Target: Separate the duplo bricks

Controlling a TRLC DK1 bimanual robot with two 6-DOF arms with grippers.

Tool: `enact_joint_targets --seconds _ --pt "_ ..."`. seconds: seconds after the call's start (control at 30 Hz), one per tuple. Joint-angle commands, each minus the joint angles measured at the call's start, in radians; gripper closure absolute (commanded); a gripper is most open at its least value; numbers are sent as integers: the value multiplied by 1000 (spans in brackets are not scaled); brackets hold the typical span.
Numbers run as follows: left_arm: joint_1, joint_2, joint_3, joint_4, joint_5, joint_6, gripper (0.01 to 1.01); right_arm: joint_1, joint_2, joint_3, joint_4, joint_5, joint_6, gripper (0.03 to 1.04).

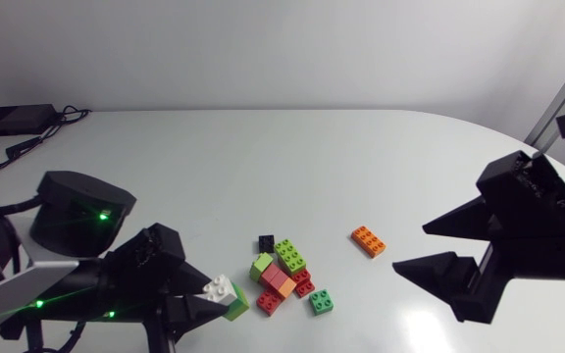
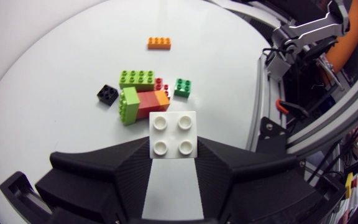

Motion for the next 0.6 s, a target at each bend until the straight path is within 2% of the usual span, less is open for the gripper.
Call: enact_joint_targets --seconds 0.0,0.17,0.3,0.57 --pt "6 -33 31 -19 66 32 733 12 -12 -12 14 -66 -39 66" --pt "-22 -48 50 -23 172 68 733 14 -4 -15 16 -232 -113 66" --pt "-39 -25 94 -20 218 99 733 60 11 -15 7 -279 -173 66" --pt "-39 203 283 -16 276 163 733 55 146 -16 44 -396 -303 66"
